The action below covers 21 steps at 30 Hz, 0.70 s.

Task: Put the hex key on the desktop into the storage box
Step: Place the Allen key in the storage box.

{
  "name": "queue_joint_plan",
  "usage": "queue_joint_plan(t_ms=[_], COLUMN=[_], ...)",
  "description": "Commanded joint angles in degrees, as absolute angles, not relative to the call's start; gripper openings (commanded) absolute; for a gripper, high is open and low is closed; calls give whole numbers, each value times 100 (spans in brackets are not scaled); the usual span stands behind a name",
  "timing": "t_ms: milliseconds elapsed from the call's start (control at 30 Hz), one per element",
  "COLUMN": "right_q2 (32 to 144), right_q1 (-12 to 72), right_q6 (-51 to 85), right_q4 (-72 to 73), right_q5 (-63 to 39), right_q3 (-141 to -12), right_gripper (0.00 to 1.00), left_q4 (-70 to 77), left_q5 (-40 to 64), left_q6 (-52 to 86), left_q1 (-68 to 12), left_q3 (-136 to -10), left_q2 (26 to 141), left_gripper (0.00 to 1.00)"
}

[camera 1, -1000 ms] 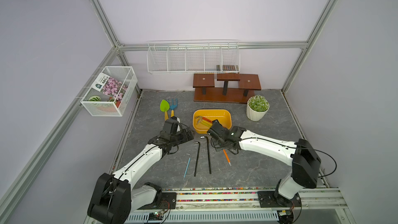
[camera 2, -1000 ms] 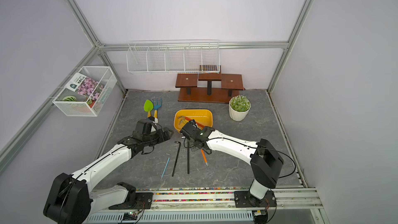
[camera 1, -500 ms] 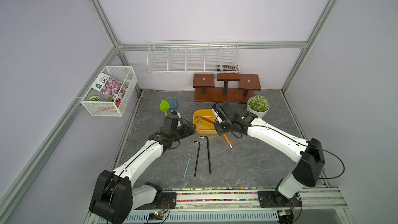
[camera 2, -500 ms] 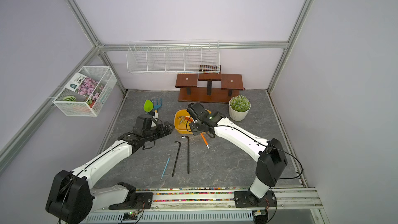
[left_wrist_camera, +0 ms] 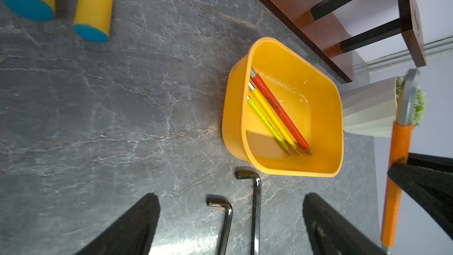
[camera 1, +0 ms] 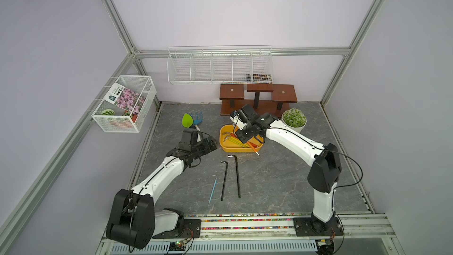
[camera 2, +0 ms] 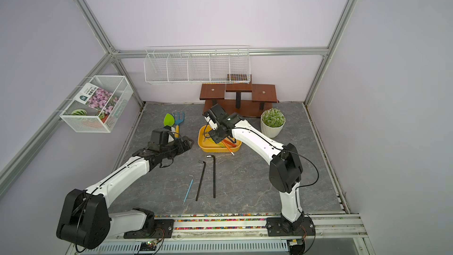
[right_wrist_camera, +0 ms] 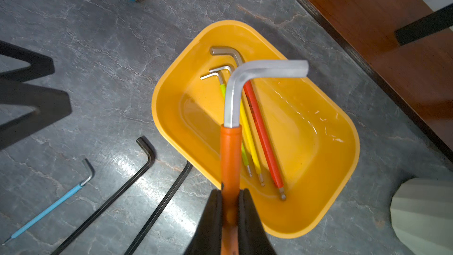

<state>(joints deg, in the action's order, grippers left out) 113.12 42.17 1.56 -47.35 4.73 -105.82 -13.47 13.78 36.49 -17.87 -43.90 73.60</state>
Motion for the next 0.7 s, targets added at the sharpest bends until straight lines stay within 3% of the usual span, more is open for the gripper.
queue_joint_plan(t_ms=[0,667], right_q2=[11555,13057], right_q1=[4147,3900], right_q6=[-271,-1335], right_q4=[-4924,-4987], right_q5=[369,769], right_q3=[-11037,-12426], right_gripper=[3,3], left_q4=[-1281,-1052], left_q5=[1494,1591], left_q6=[3448,3392], left_q1=[-1710,-1641], left_q3=[-4544,-4489], left_q2=[7429,7879], left_gripper=[96,96])
